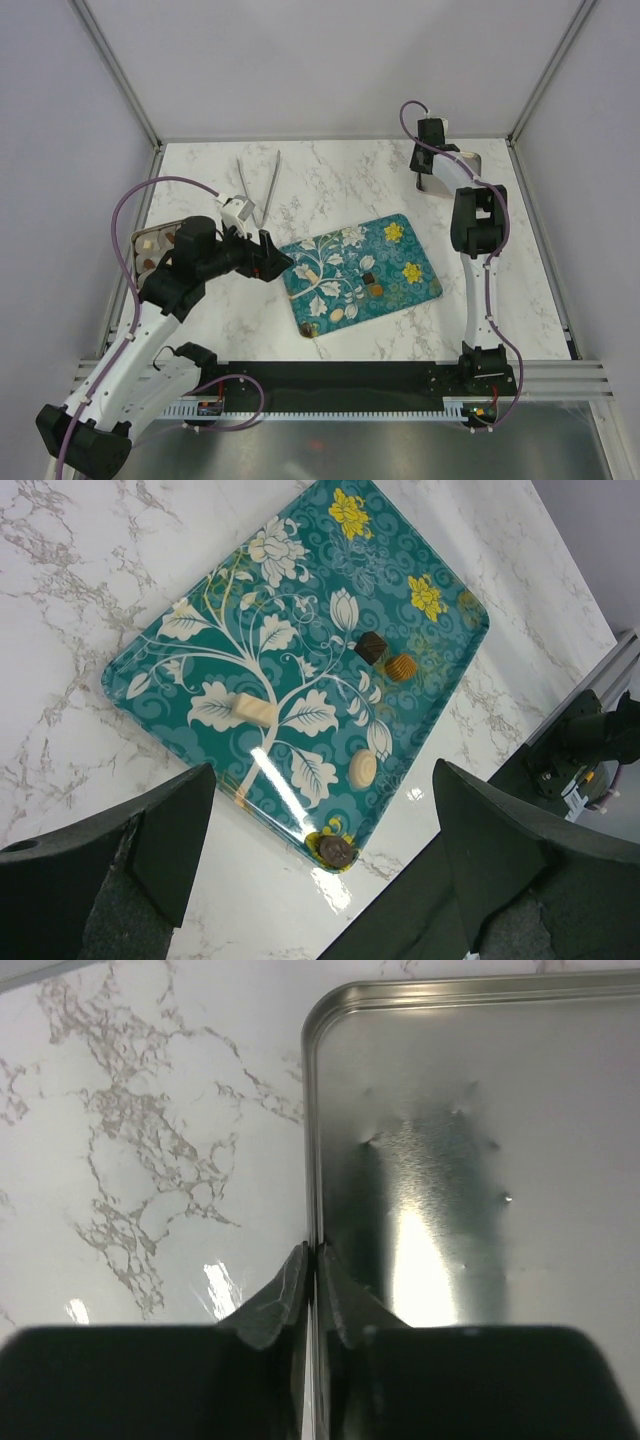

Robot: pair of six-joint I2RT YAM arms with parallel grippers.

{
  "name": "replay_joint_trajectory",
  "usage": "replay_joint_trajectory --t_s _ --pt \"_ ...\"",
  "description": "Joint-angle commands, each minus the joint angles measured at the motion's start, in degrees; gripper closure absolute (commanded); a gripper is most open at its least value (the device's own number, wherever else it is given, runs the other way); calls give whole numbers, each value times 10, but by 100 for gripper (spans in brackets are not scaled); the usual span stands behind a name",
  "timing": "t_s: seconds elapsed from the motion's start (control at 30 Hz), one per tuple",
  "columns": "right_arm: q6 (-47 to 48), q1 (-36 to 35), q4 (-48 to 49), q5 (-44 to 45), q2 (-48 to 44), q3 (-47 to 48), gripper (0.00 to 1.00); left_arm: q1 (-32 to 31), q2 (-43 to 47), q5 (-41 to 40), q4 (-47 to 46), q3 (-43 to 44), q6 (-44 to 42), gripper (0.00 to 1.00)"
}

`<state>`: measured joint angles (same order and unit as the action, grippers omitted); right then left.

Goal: Pack the chocolate

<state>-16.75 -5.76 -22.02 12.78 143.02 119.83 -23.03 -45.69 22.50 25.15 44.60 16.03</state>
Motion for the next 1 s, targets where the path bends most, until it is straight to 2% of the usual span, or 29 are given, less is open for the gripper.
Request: replay_joint_trajectory --t_s 0.0,0.03,0.37,0.57,0.77,0.87,0.97 --pt "1 -3 -36 -18 5 15 89 -4 9 -18 -3 -2 10 4" --pt "6 -5 -35 -26 -11 11 100 -4 12 -27 0 -1 9 4" --pt "5 -24 -35 -127 -217 -28 100 -4 11 -33 -11 33 36 4" --pt "-39 -39 -14 -225 -353 -143 100 -3 -25 -39 -45 91 55 5" --pt "-149 -54 79 -349 -503 -246 100 2 -118 59 -63 213 55 7" --pt "-224 -55 156 -409 -548 -288 100 11 -152 102 -103 252 75 7" --pt "-277 -56 215 -460 -599 -313 100 31 -176 183 -196 261 135 8"
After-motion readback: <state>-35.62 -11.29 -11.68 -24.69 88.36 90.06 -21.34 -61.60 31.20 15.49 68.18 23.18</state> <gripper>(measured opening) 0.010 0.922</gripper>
